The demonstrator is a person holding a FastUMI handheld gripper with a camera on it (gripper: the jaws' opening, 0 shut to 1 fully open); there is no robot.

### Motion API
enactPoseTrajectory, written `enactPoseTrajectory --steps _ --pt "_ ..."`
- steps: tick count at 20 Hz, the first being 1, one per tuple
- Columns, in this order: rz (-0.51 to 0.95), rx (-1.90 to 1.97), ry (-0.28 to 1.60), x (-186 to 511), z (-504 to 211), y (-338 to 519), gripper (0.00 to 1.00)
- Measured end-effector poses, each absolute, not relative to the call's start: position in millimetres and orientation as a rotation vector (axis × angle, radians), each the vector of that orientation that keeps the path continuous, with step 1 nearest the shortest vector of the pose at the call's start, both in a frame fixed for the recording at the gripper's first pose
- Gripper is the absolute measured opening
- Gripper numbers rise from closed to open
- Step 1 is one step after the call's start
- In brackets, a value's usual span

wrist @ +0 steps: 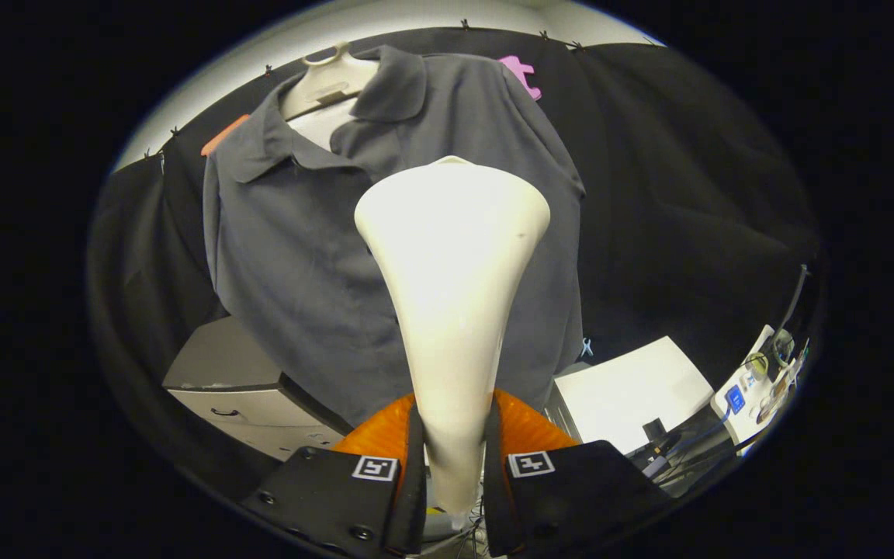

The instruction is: Iron the clothes twice with a garment steamer, once on the left side and once on the right side.

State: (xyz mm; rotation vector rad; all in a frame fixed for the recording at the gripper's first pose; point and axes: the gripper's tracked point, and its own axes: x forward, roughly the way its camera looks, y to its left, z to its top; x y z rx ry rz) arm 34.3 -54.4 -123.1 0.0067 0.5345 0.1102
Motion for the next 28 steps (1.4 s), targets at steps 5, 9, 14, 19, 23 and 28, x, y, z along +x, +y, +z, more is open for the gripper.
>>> enactPoseTrajectory --steps 5,9,14,19,23,28 --pt "0.119 0.021 0.402 35.7 -68.7 -35.0 0.38" --pt "0.113 -0.005 0.333 34.6 -37.7 -30.2 0.38" --pt "0.122 -0.027 0.269 24.5 -11.9 -25.9 0.38" --pt "0.135 -0.030 0.243 18.7 -4.5 -26.2 0.38" --pt "0.121 -0.024 0.265 22.9 -12.6 -32.7 0.38" --pt "0.122 -0.017 0.292 26.8 -20.2 -29.7 0.38"
